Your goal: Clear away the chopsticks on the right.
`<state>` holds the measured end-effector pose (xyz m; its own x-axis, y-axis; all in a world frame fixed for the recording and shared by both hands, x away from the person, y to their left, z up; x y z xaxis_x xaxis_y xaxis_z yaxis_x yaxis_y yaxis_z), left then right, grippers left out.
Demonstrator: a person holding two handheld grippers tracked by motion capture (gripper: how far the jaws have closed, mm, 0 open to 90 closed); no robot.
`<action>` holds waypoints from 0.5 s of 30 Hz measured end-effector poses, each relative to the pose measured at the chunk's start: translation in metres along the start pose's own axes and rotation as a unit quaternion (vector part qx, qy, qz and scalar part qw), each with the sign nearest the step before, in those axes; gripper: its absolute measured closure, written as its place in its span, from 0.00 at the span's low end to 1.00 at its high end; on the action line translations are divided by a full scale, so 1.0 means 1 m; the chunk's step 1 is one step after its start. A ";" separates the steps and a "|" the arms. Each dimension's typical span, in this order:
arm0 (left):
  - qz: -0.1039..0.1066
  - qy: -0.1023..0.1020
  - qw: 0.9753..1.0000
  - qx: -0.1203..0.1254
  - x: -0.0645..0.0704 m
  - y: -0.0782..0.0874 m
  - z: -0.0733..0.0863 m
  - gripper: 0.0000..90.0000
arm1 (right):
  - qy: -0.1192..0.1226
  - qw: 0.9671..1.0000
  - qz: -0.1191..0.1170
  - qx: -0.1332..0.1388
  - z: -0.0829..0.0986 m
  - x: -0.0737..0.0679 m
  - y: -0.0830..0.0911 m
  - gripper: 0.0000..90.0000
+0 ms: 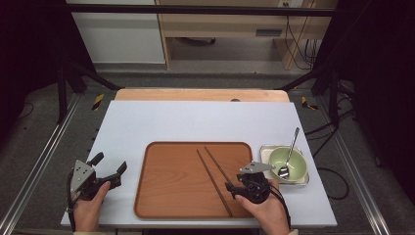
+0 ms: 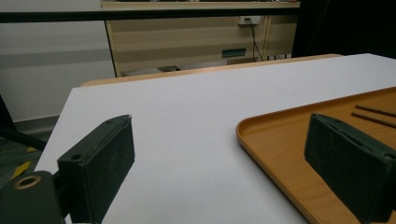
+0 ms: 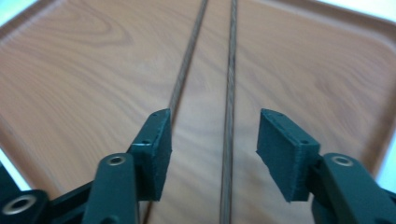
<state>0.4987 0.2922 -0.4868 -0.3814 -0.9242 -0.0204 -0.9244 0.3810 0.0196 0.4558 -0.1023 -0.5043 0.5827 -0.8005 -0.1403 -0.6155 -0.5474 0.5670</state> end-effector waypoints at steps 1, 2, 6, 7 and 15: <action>0.002 -0.002 1.000 -0.001 0.001 0.000 0.000 0.09 | 0.000 1.000 -0.002 0.003 -0.001 0.000 -0.002 0.47; 0.004 -0.002 1.000 -0.003 0.003 -0.001 0.000 0.09 | 0.003 1.000 -0.002 0.007 -0.003 0.001 -0.004 0.45; 0.017 -0.004 1.000 -0.015 0.009 -0.003 0.002 0.09 | 0.018 0.999 -0.005 0.029 -0.008 0.002 -0.012 0.38; 0.020 -0.007 1.000 -0.017 0.011 -0.003 0.002 0.09 | 0.017 0.999 -0.002 0.032 -0.009 0.002 -0.013 0.37; 0.040 -0.031 0.998 -0.033 0.025 -0.008 -0.002 0.09 | 0.026 0.996 0.005 0.086 -0.025 0.007 -0.006 0.20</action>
<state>0.4971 0.2661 -0.4858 -0.4561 -0.8866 -0.0771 -0.8889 0.4495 0.0884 0.4771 -0.0980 -0.4885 0.6001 -0.7948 -0.0904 -0.7006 -0.5767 0.4203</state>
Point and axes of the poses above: each handheld gripper's, and its own axes: y roughly backward along the jaws, z roughly out of its underside, x roughly to its right, the point moved 9 cm from there along -y, roughly forward along the jaws, and after that the axes turned 9 degrees about x, right-handed, at the moved point
